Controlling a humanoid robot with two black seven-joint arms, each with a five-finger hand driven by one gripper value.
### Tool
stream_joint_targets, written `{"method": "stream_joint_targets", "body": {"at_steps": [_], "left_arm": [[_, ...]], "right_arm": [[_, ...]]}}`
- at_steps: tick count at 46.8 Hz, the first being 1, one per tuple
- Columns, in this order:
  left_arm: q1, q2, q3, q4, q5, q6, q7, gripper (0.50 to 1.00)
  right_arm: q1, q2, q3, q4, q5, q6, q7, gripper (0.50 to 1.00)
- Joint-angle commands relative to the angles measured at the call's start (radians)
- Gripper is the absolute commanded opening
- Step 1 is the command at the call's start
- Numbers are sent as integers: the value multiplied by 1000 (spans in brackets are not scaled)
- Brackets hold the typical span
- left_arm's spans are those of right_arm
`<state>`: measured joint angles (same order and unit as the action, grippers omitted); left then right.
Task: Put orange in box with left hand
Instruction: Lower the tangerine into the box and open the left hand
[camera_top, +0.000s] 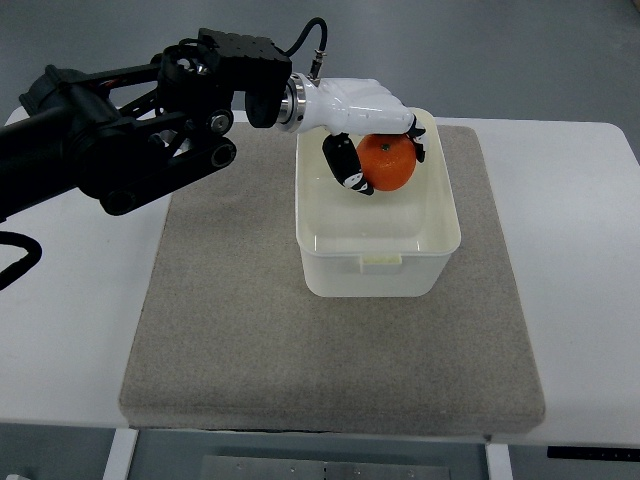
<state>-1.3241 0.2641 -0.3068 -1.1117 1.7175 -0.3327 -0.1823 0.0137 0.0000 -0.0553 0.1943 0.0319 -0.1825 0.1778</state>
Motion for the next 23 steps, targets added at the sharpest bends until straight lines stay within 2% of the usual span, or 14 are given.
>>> {"method": "stream_joint_targets", "body": {"at_steps": [1,3,9,10,23], "left_arm": [[2,-9,12,12,4,0,0,780],[5,-9,20,13,8,0,3,791],[11,-8,23,15,11,0,12,973],[11,-8,23,15,10,0,12,986],[16,12,5,10,-24,17,10,996]], "right_arm": [[0,0,0,-1,0,0,0,926],[0,0,0,-1,0,0,0,926],[0,0,0,-1,0,0,0,926],[0,0,0,0,0,0,0,926],[0,0,0,-1,0,0,0,926]]}}
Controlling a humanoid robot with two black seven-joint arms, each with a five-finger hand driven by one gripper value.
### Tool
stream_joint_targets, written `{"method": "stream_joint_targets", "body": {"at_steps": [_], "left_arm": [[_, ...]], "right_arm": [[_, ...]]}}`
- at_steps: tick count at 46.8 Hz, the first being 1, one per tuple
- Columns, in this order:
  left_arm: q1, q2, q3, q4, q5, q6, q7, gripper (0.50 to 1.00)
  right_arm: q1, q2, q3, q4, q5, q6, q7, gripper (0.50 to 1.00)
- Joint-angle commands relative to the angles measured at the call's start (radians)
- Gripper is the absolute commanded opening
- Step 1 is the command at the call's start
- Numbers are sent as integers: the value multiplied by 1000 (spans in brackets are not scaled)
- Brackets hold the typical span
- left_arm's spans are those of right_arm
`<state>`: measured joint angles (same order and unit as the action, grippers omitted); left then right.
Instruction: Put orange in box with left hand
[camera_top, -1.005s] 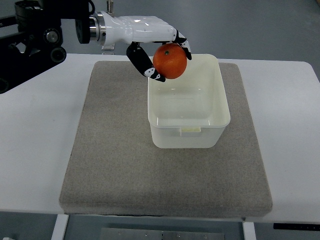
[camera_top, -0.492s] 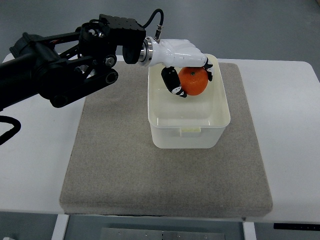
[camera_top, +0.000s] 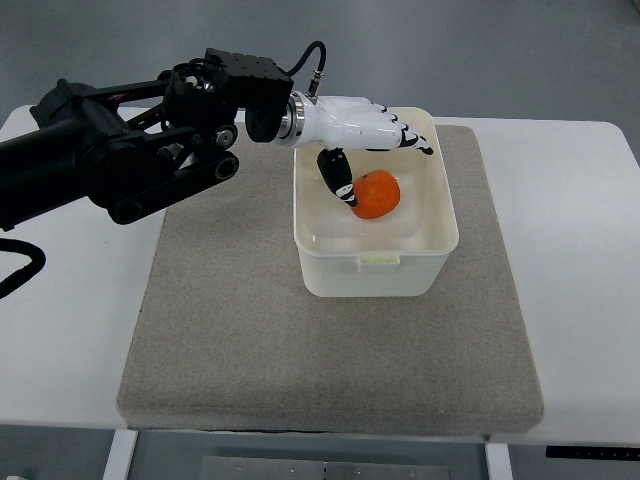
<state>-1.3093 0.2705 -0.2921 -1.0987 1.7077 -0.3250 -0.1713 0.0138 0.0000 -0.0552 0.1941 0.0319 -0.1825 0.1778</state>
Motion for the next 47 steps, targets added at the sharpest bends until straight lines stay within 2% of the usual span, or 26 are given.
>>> {"method": "stream_joint_targets", "body": {"at_steps": [1,14,26,34,47], "left_arm": [[1,12,-12,-3,-26,10,-1,996],[1,96,-45,23,-341,55,-1,996],[44,105,-104,180,-752,173,-1,996],[68,115,-108,284,-916,176,-2,996],[165,136,-162,378,-1172,161,-1,999]], "right_arm": [[0,0,0,1,0,0,0,926],[0,0,0,1,0,0,0,926],[0,0,0,-1,0,0,0,926],[0,0,0,-1,0,0,0,926],[0,0,0,-1,0,0,0,926]]}}
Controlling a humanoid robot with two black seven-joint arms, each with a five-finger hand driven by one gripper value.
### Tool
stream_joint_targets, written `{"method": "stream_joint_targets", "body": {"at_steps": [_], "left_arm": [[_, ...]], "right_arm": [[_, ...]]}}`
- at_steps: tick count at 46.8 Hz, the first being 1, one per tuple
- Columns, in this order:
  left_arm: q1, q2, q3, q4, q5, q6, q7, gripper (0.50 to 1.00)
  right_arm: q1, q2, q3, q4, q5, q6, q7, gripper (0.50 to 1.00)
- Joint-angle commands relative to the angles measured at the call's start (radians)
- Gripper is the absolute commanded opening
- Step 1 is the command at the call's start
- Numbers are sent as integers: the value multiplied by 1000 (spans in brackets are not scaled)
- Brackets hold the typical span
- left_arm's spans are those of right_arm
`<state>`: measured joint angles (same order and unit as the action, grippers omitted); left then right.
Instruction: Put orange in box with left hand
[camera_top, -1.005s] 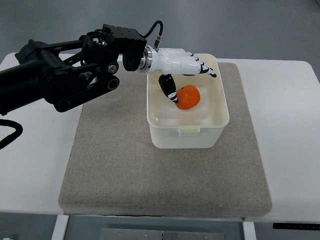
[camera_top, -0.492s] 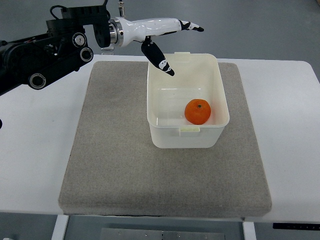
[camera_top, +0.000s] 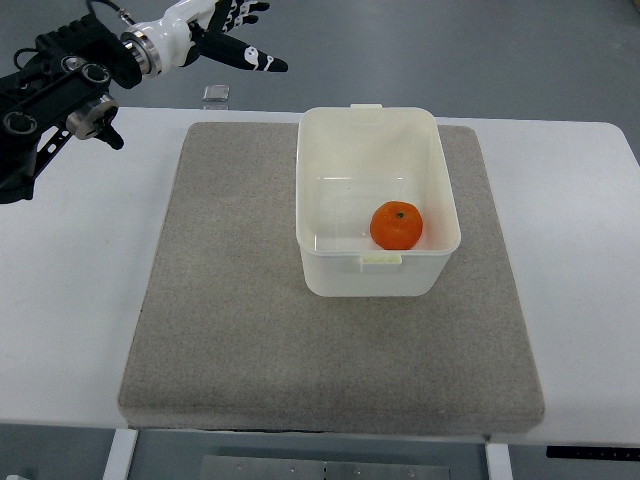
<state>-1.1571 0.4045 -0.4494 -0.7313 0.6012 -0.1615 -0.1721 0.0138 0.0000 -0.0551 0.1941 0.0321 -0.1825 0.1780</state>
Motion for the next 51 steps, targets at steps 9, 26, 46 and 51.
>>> {"method": "stream_joint_targets", "body": {"at_steps": [9,26,46,51], "left_arm": [[46,48,-6,13,-254,-72,2,996],[71,108,-6,65,-523,-237,26,999],[158,102,-9,204,-868,-434,120,999],[169,102,-11,207,-900,-432,118,999]], "right_arm": [[0,0,0,1,0,0,0,926],[0,0,0,1,-1,0,0,926],[0,0,0,1,0,0,0,926],[0,0,0,-1,0,0,0,926]]}}
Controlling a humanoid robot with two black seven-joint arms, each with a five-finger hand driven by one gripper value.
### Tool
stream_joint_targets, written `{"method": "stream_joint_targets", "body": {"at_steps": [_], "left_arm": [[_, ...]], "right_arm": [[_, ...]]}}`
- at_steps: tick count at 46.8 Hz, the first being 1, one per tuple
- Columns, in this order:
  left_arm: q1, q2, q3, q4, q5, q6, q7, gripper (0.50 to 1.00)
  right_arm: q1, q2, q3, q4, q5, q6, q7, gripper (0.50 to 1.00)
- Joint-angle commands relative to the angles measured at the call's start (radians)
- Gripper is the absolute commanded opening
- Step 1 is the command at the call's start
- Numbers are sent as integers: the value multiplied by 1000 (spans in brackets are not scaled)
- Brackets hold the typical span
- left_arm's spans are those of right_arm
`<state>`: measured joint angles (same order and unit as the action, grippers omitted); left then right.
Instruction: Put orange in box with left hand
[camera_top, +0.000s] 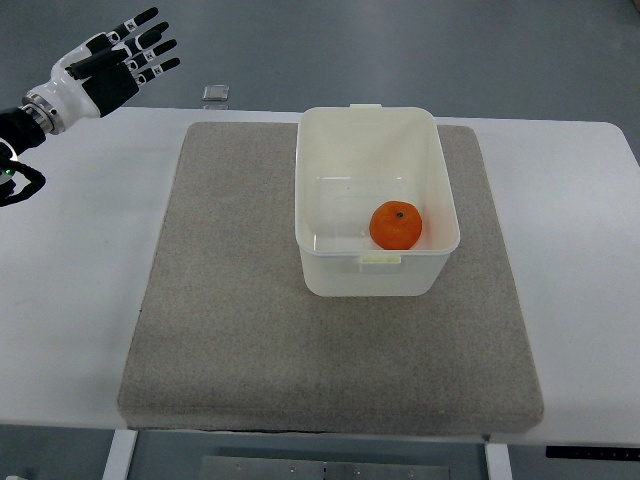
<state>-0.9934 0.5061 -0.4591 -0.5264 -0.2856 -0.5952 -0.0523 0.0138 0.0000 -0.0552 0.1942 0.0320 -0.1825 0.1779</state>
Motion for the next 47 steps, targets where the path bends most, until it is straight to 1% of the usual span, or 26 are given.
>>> {"method": "stream_joint_targets", "body": {"at_steps": [1,15,21,47], "left_arm": [[7,0,-1,2,-15,0,-1,996],[19,3,-27,0,-14,-3,-1,999],[32,8,-27,-12,-3,-16,-3,999],[39,8,-29,-7,-1,-16,-4,999]], "right_arm": [[0,0,0,1,-1,0,0,926],[0,0,0,-1,-1,0,0,926],[0,0,0,1,0,0,0,926],[0,0,2,4,0,2,0,926]]}}
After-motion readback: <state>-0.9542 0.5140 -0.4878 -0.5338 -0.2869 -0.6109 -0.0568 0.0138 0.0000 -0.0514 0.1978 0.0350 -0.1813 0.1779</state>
